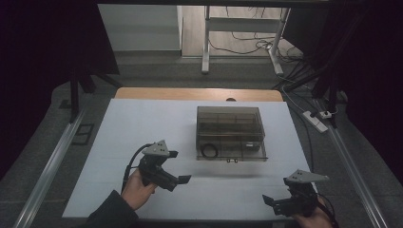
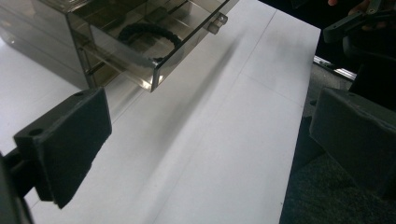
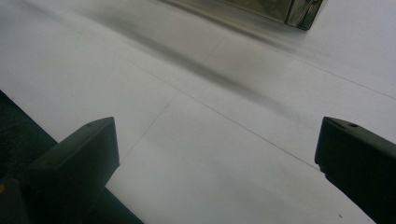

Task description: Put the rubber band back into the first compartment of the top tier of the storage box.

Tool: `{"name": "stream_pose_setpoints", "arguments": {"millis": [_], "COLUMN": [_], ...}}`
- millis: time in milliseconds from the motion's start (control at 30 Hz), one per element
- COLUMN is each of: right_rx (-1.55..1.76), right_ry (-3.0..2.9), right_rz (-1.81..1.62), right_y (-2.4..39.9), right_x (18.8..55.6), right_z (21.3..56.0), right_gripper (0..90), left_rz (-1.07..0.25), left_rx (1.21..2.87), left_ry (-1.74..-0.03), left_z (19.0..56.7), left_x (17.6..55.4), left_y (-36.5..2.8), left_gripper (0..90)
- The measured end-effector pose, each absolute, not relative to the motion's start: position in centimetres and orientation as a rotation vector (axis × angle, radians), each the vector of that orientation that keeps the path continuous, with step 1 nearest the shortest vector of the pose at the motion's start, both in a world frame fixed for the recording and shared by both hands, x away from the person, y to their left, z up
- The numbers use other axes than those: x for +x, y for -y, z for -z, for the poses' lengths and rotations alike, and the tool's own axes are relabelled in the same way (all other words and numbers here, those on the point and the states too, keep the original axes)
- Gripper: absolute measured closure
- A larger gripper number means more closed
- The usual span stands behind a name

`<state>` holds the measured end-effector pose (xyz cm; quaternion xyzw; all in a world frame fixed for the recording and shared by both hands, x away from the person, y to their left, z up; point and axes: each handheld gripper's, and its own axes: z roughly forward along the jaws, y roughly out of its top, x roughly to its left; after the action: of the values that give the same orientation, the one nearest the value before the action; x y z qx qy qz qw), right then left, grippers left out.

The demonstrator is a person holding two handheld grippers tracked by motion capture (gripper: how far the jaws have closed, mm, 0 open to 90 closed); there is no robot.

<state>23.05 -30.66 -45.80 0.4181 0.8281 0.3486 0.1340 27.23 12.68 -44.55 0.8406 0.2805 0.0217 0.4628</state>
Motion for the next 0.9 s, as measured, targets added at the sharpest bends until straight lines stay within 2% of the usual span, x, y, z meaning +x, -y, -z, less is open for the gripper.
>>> {"name": "stream_pose_setpoints", "arguments": {"millis": [300, 900], "right_rx": [1.21, 1.203], "right_ry": [-2.394, -2.392], "right_rz": [-1.012, -1.021], "right_y": [30.7, 30.7], "right_x": [23.0, 23.0], "right_z": [45.8, 45.7], "right_gripper": [0.0, 0.0], "left_rz": [-0.047, -0.115], "left_rx": [2.049, 2.035], "left_ry": [-0.733, -0.796], "left_z": [44.6, 45.1], "left_x": [26.5, 24.4], "left_y": [-14.4, -17.5], "left_gripper": [0.0, 0.0]}}
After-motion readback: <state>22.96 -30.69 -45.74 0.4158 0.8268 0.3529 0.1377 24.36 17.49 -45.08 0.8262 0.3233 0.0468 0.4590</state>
